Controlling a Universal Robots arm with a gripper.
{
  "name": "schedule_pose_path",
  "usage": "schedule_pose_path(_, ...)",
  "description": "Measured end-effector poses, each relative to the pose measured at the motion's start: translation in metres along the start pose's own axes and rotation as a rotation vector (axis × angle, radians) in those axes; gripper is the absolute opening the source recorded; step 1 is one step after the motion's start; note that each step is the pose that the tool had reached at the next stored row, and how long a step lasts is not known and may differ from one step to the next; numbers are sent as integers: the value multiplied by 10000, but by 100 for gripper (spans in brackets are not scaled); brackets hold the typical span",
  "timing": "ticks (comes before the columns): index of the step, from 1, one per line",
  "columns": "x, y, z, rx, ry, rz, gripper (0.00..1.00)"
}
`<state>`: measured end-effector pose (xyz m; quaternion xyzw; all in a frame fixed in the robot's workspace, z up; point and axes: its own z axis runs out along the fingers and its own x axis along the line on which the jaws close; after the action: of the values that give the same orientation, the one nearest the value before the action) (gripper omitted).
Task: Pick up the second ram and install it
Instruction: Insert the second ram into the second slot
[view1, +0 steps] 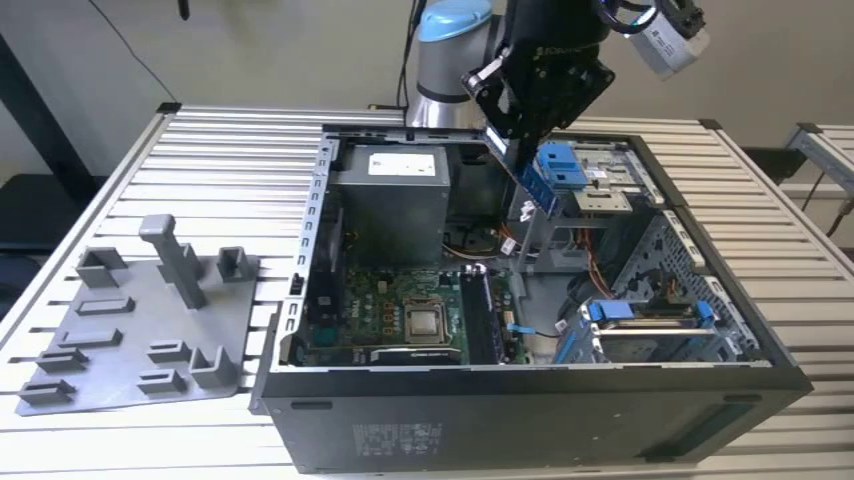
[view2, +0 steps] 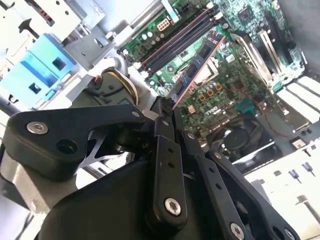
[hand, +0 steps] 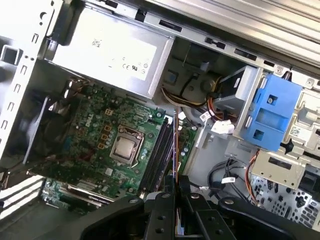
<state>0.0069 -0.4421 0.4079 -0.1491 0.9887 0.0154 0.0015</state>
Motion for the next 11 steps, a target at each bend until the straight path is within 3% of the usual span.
schedule_pose_path(11, 0, -2, 48, 13, -50, 1653, 14)
